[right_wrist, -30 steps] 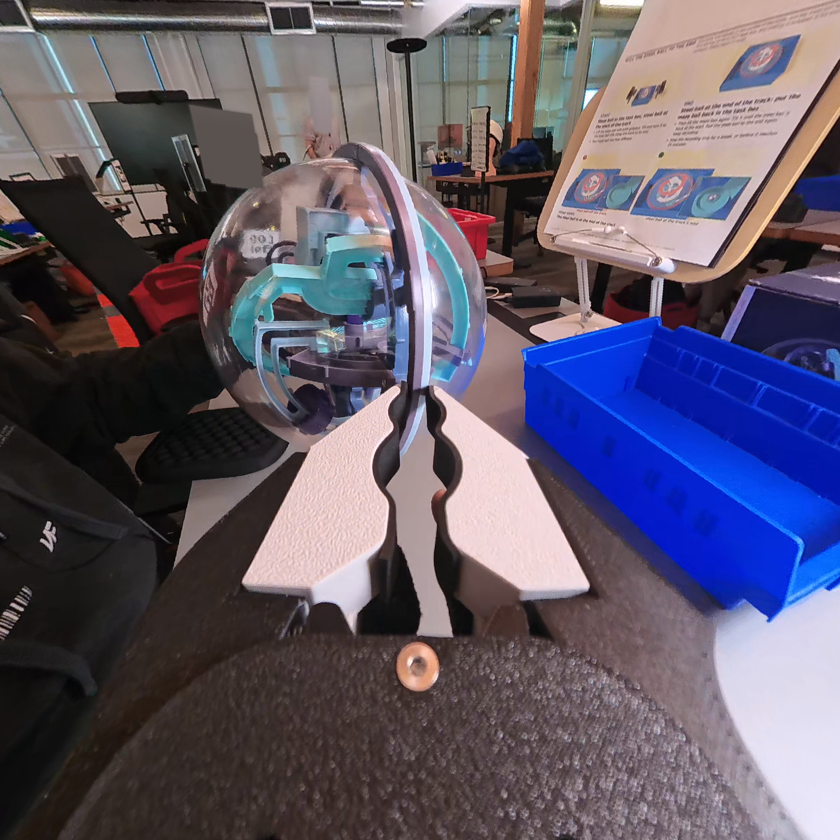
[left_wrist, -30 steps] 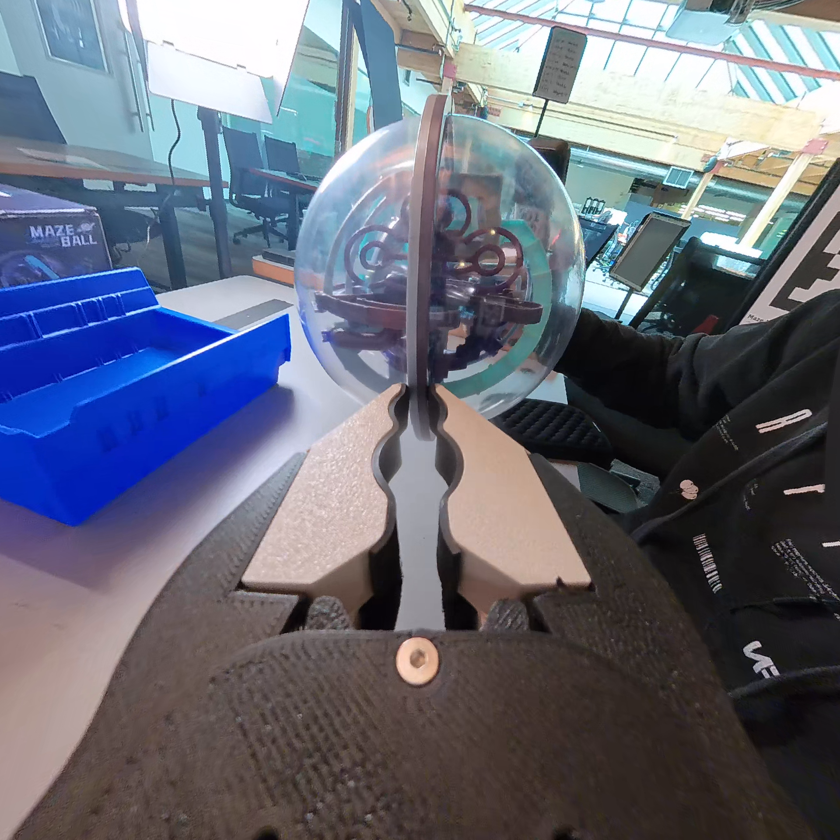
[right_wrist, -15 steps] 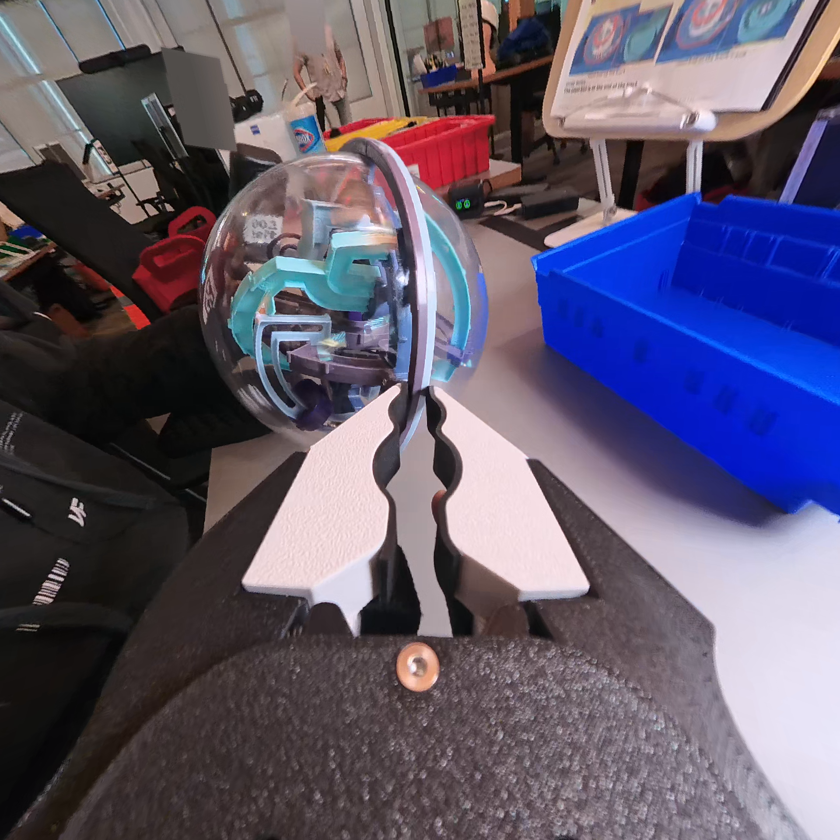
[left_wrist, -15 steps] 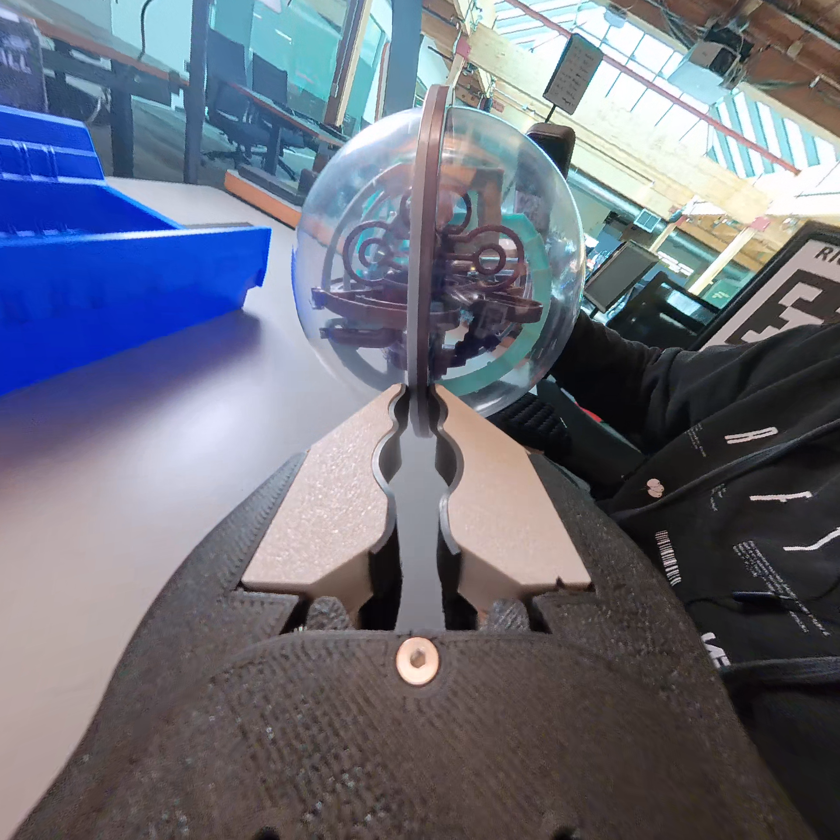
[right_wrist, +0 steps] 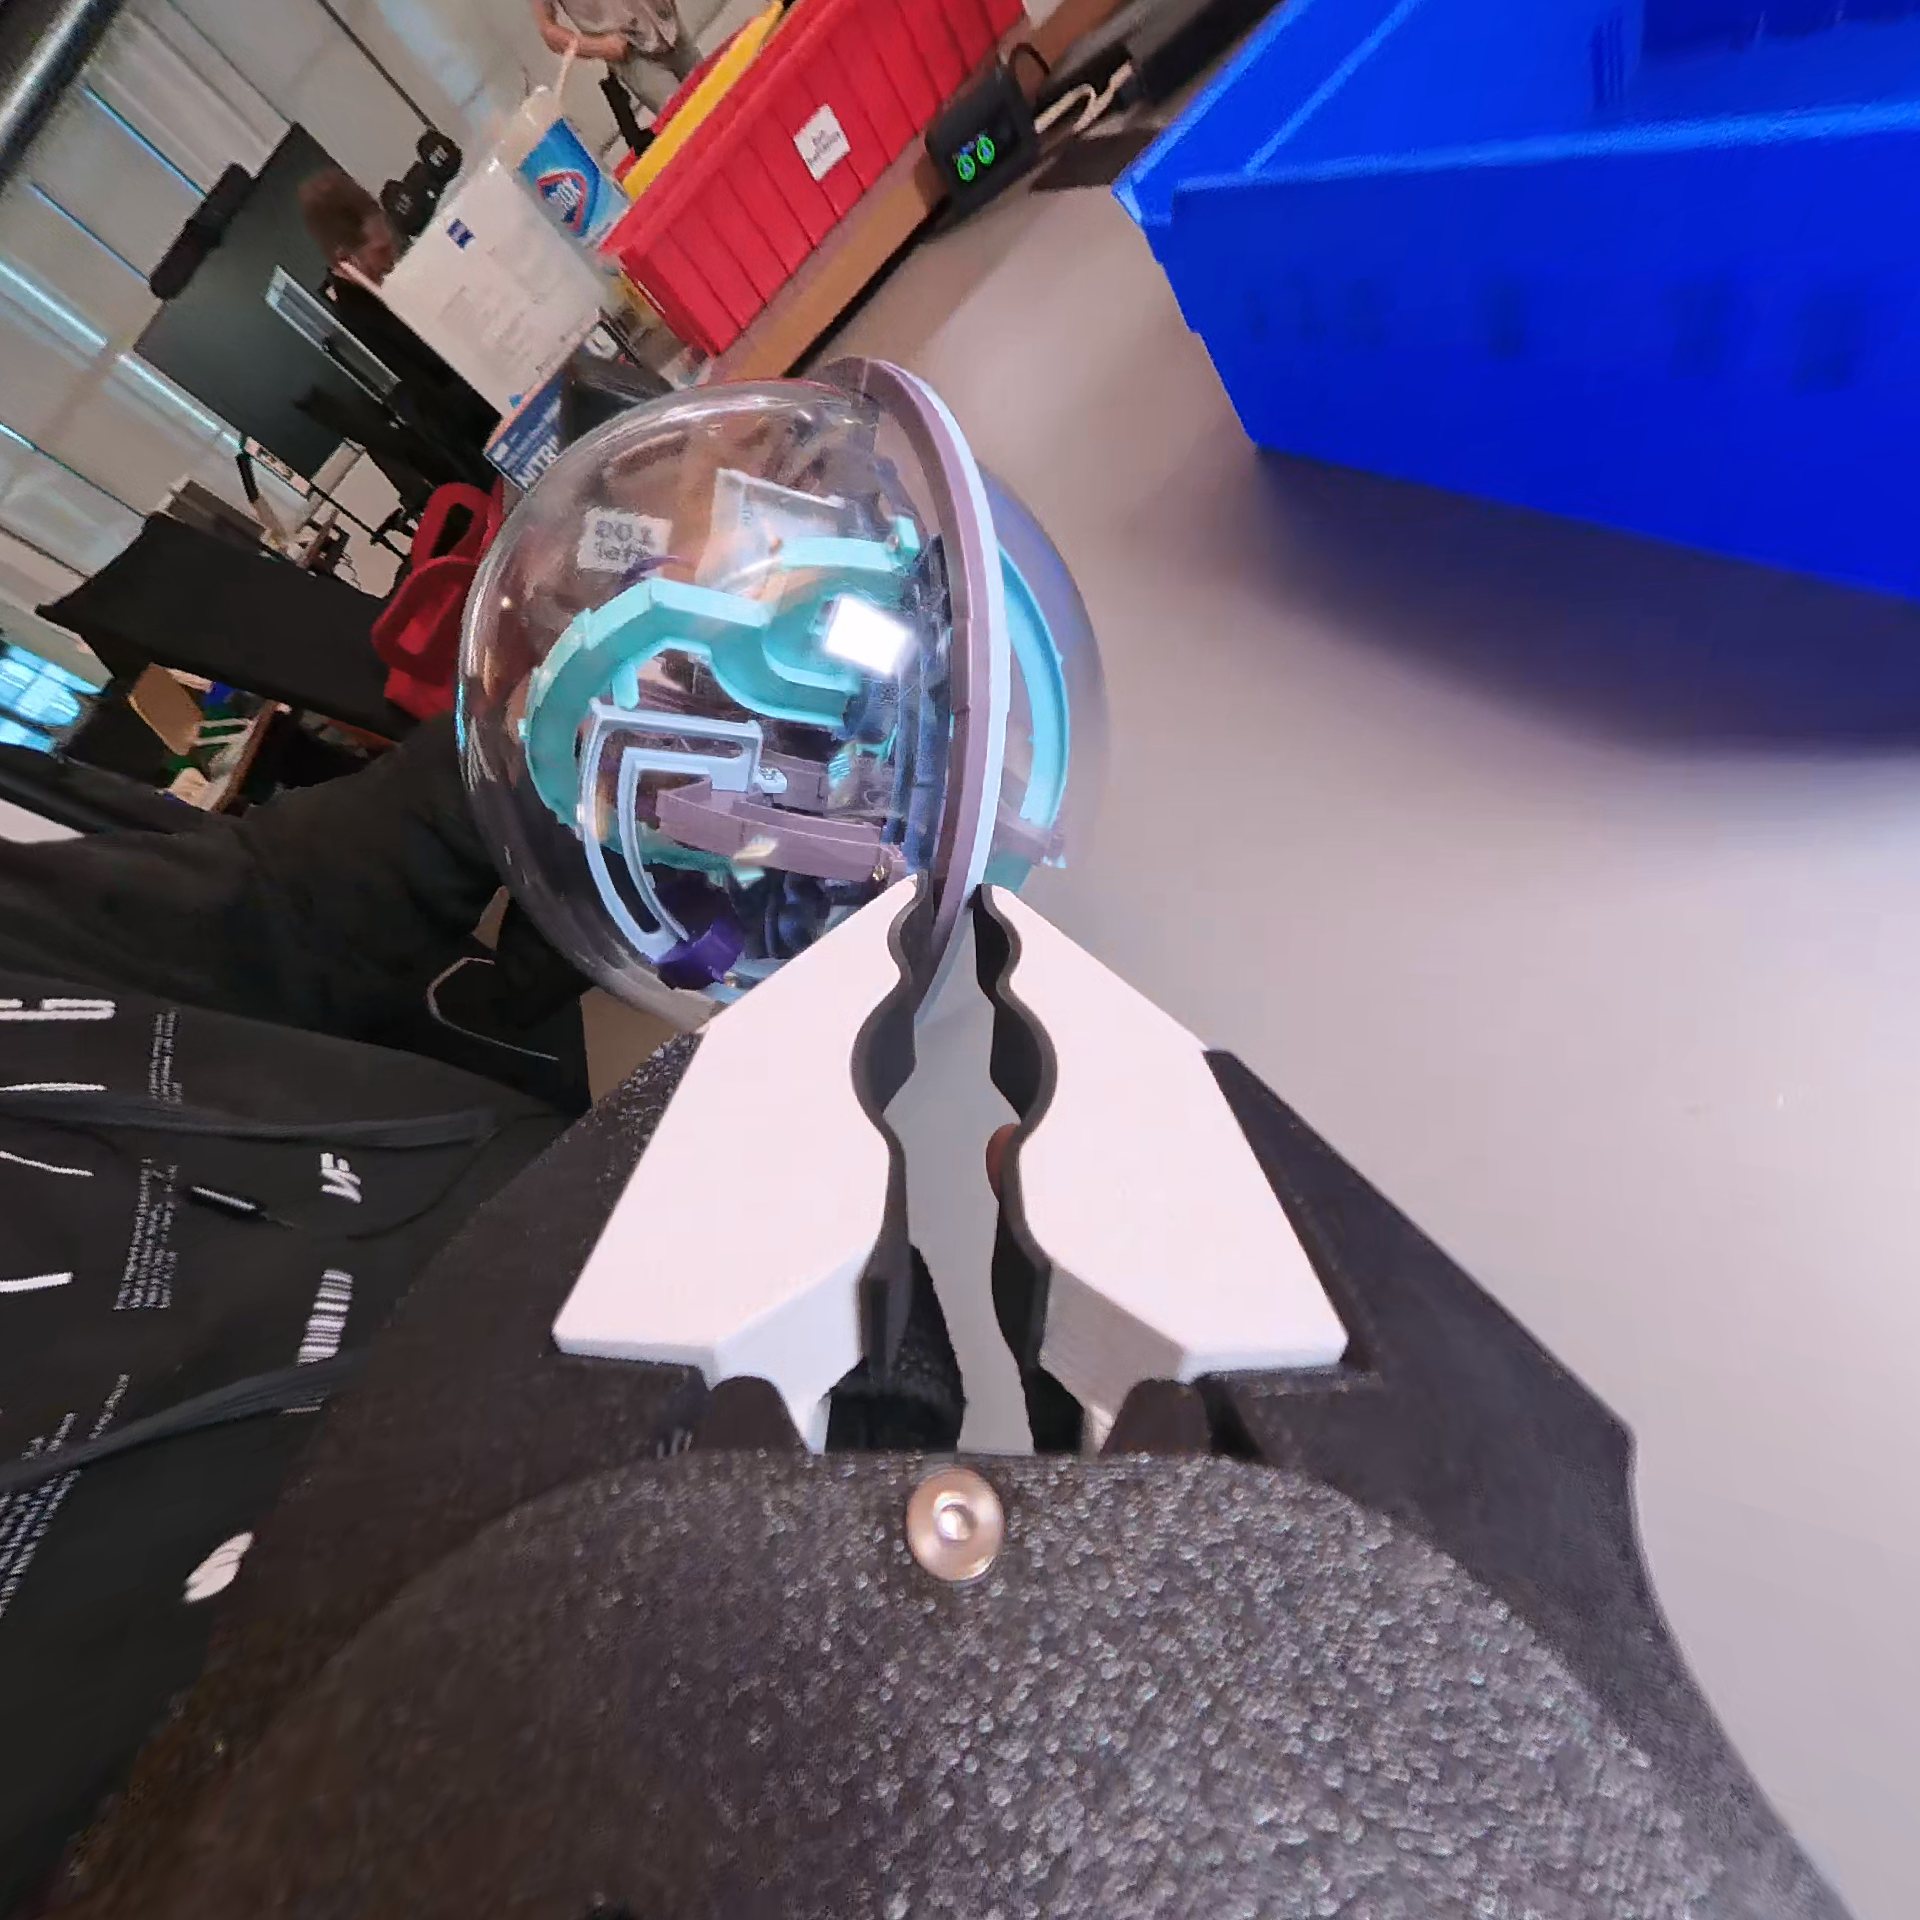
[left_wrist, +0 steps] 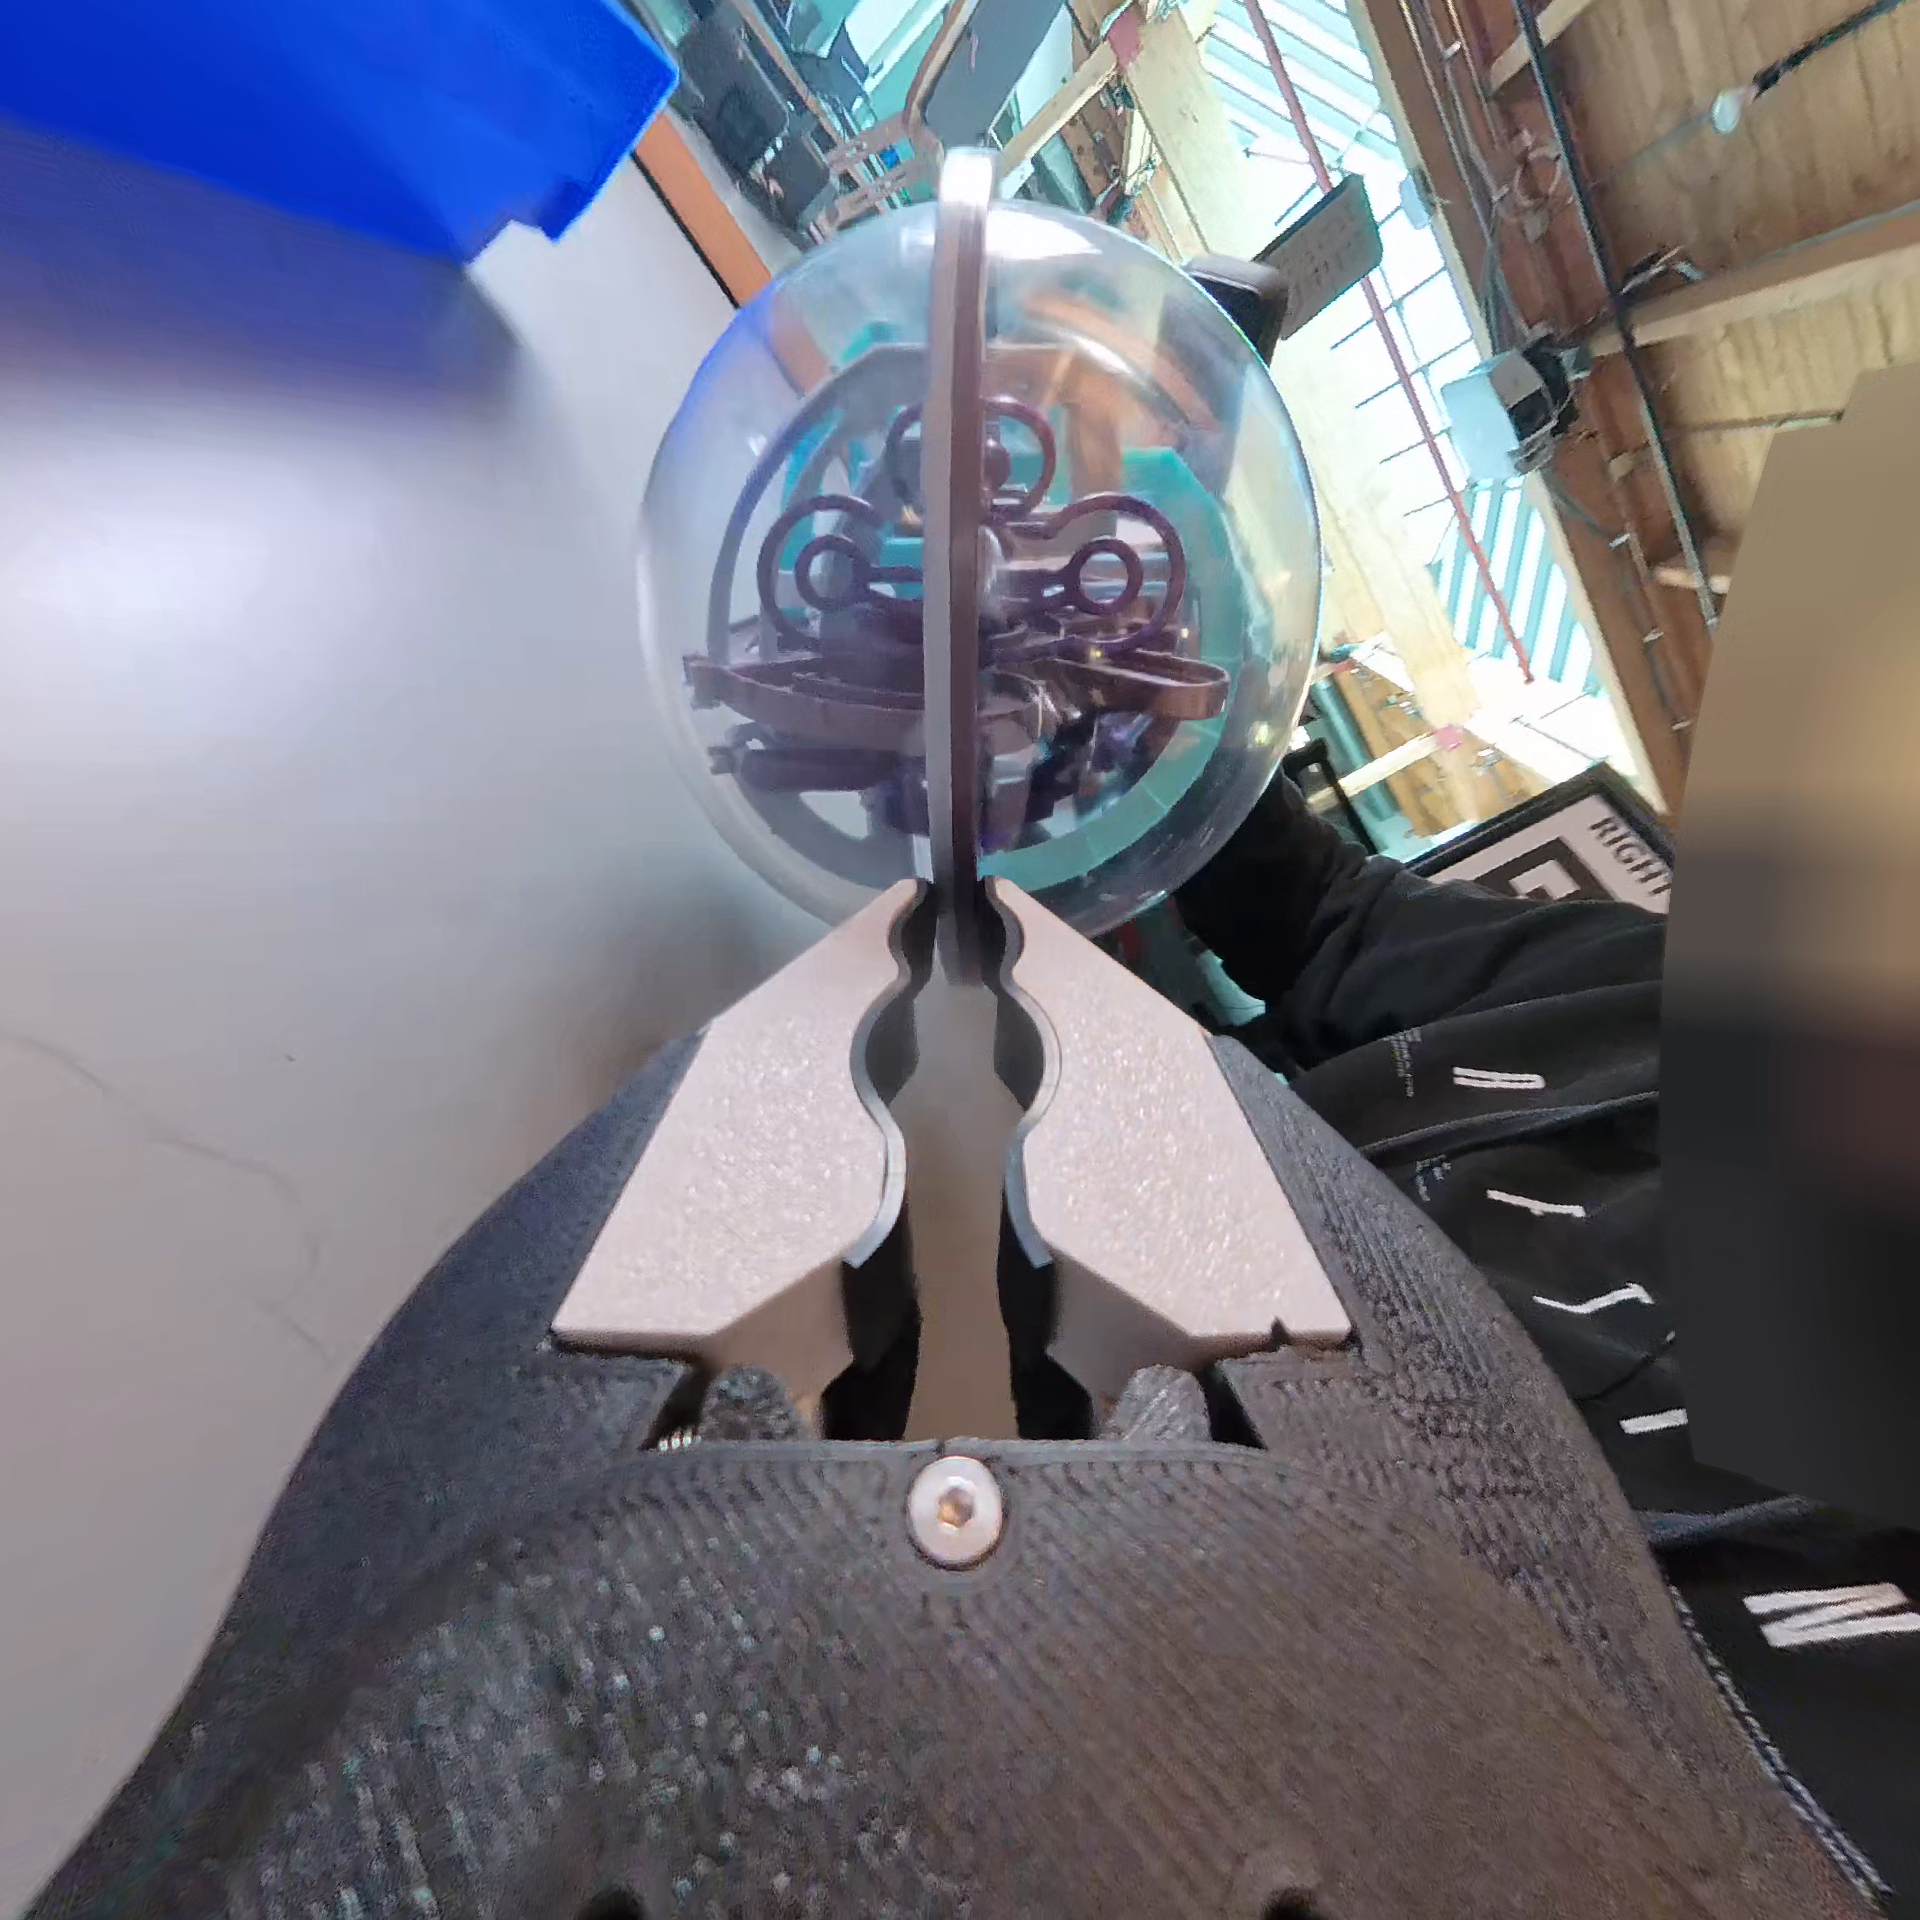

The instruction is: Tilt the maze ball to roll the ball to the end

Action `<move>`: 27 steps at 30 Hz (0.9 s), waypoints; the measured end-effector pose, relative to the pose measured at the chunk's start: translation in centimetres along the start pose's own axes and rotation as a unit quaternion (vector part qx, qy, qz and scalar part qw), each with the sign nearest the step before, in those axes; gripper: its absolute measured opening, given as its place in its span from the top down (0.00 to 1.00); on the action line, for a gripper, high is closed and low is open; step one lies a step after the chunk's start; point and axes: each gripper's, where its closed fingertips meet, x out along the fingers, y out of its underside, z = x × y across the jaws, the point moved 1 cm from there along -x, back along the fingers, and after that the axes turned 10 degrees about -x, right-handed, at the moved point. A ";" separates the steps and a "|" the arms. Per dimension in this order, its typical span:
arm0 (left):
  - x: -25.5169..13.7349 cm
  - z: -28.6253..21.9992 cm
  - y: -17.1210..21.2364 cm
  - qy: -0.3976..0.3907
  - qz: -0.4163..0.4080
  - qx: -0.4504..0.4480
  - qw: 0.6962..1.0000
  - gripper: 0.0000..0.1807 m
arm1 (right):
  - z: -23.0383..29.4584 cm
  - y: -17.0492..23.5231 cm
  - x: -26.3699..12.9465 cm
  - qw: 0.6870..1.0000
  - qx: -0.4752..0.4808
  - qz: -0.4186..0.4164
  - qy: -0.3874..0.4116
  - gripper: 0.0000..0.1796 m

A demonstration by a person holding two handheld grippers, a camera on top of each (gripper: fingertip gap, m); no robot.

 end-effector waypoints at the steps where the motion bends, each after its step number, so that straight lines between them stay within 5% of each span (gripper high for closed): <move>1: 0.2 0.1 0.3 0.005 0.005 -0.016 1.000 0.96 | -0.2 0.3 0.0 1.000 0.015 0.009 -0.001 0.97; 16: 0.7 0.7 2.0 0.037 0.030 -0.193 0.980 0.97 | 0.3 3.4 -0.3 0.975 0.183 0.119 -0.040 0.97; 27: 0.5 1.8 1.8 -0.009 0.060 0.020 0.998 0.91 | 0.4 2.9 0.1 0.999 0.017 -0.010 -0.047 0.96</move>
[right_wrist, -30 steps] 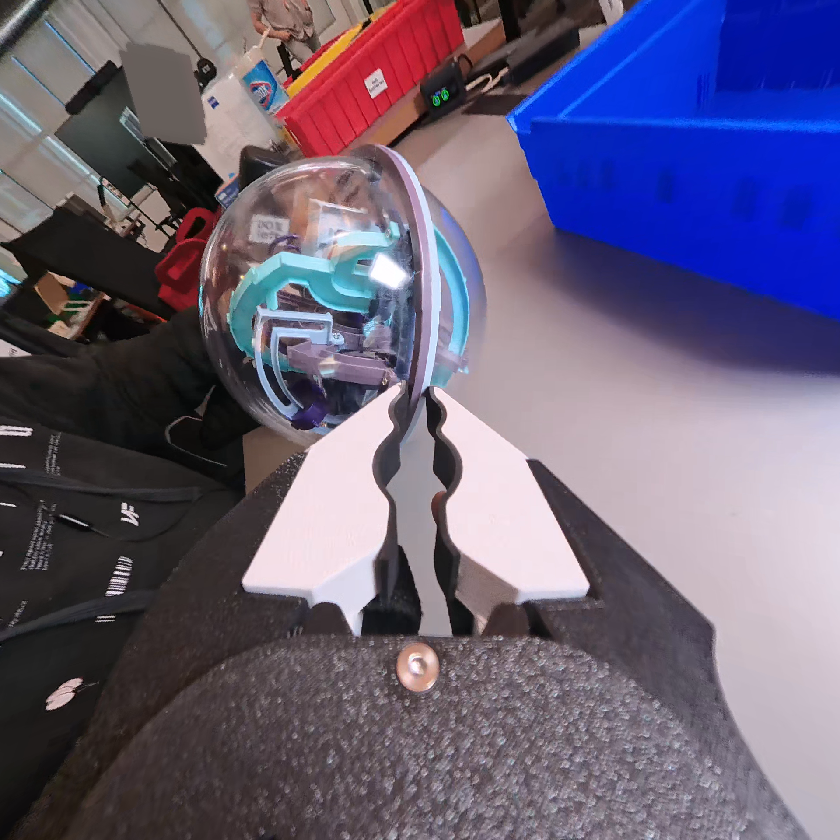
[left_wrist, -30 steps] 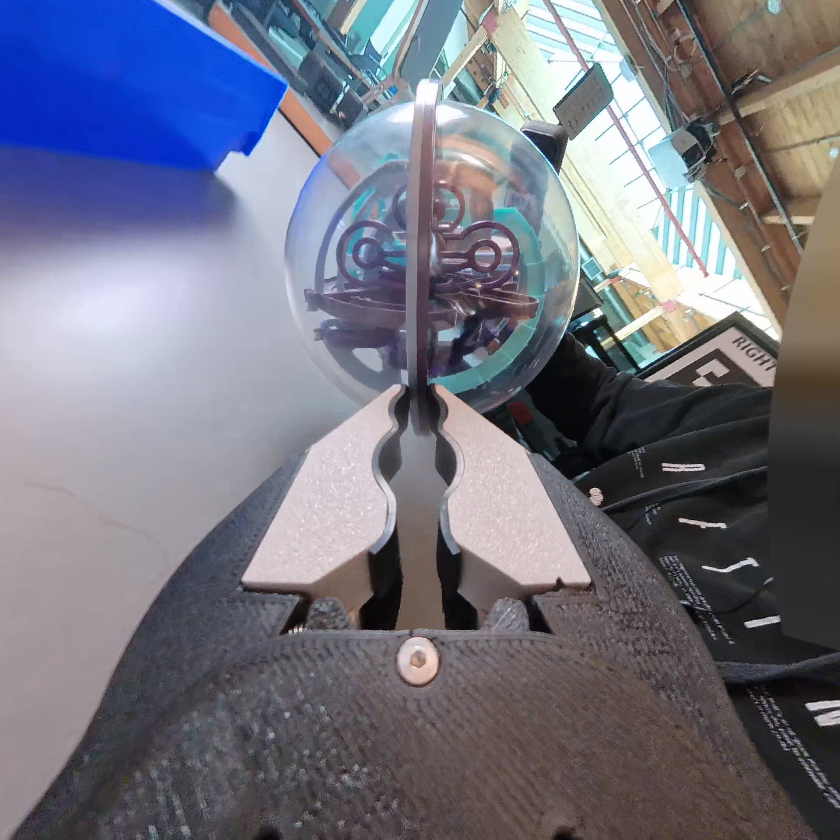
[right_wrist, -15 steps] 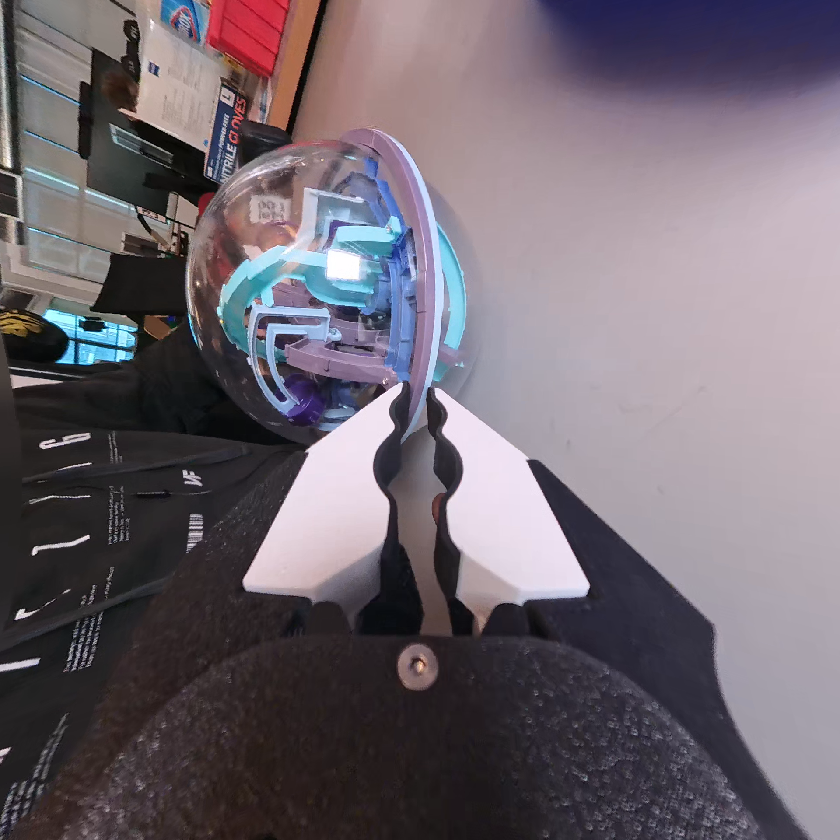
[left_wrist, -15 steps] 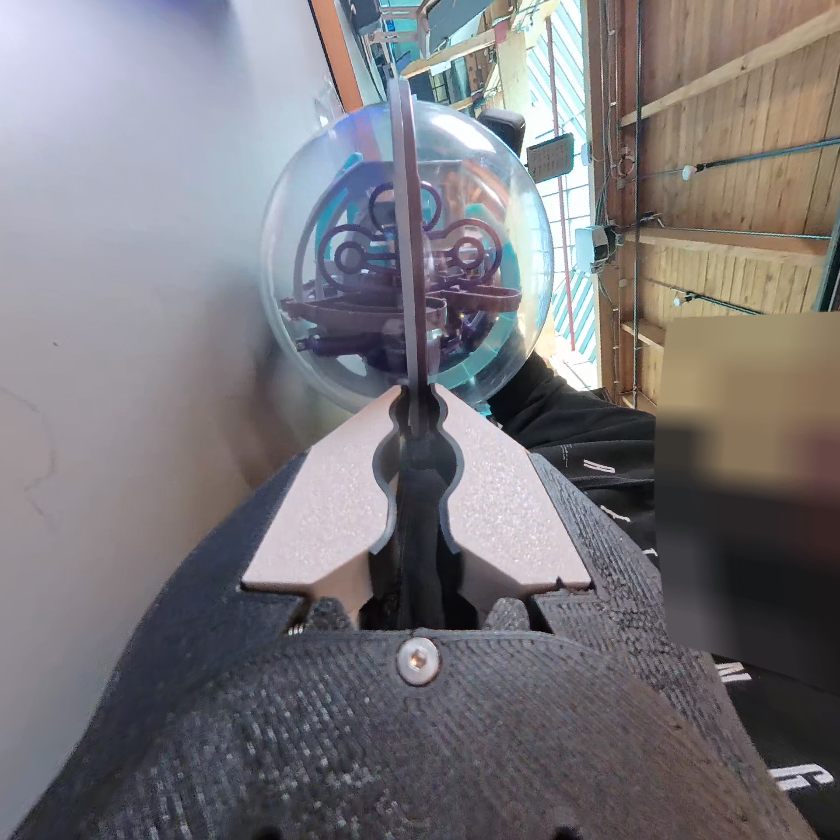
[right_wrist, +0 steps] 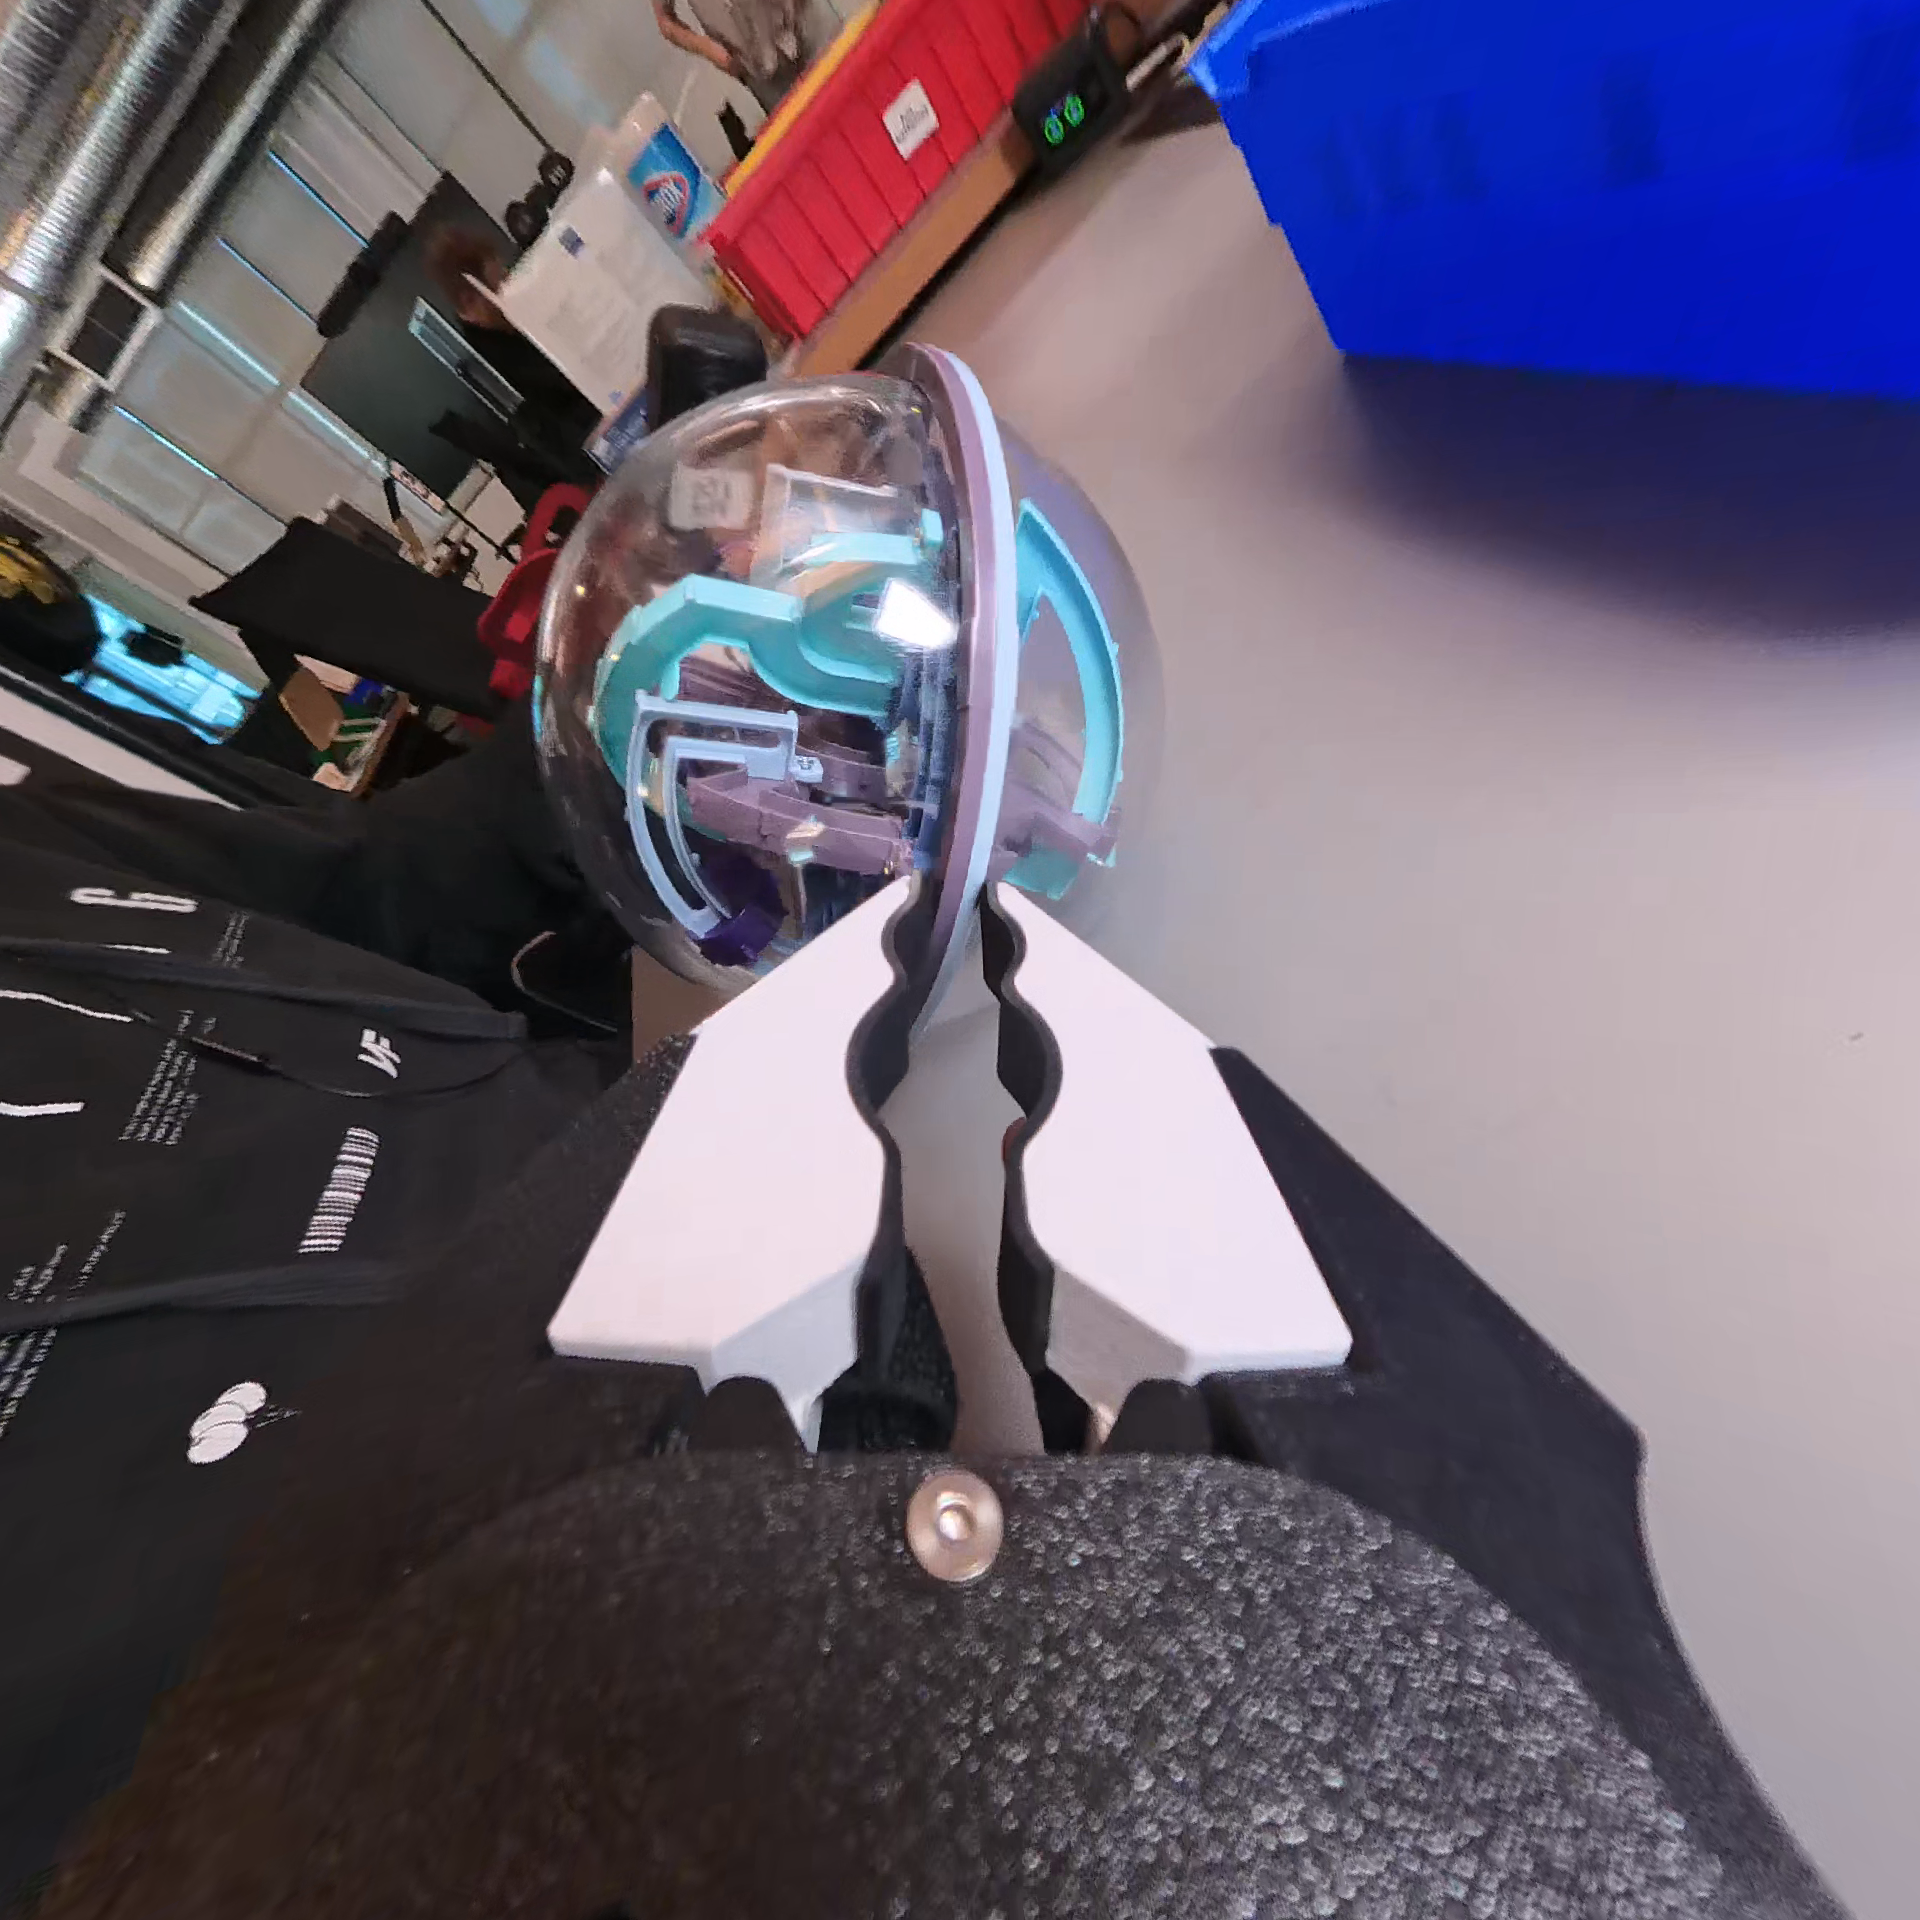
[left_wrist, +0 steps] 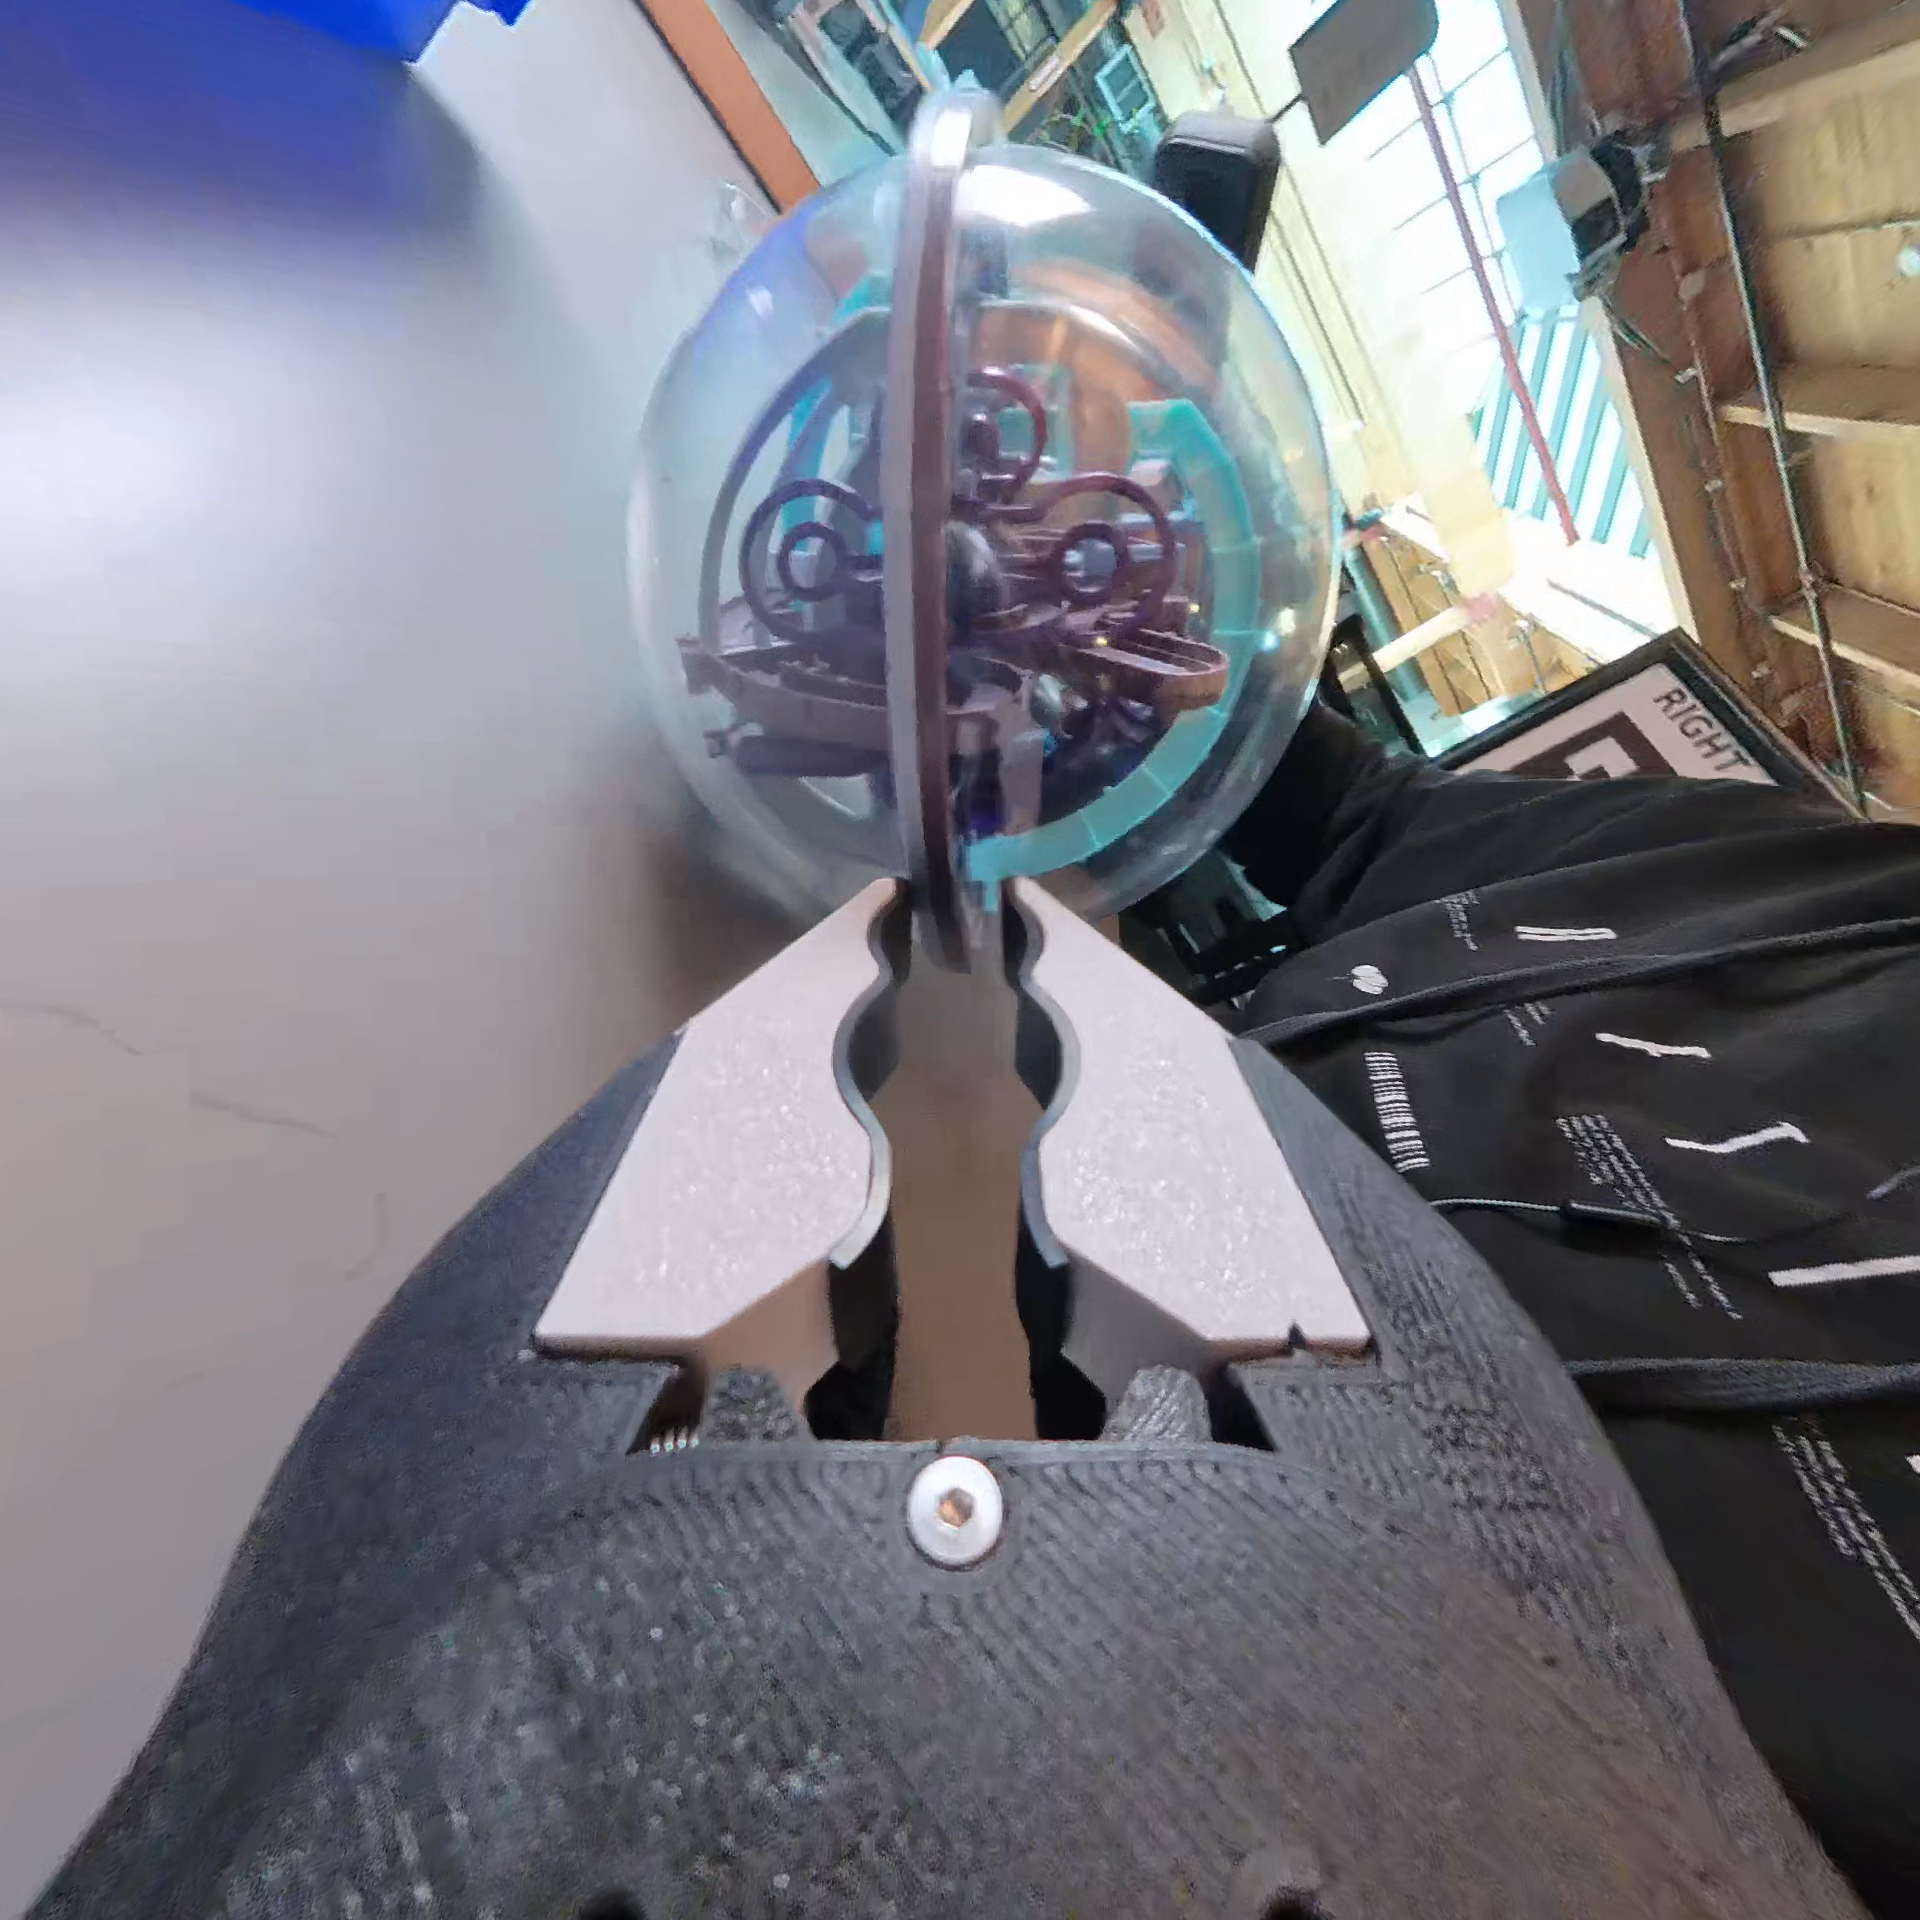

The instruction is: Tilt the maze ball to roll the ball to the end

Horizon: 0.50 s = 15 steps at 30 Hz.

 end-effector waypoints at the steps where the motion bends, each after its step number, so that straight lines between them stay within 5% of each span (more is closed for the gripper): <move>1: 0.0 -0.2 0.1 0.002 0.001 0.009 1.000 0.87 | 0.2 0.0 0.0 1.000 -0.003 -0.015 -0.006 0.95; 15: 1.1 -0.5 0.8 -0.014 0.025 0.056 0.998 0.87 | -0.3 -0.4 -0.7 0.994 0.019 -0.100 -0.038 0.94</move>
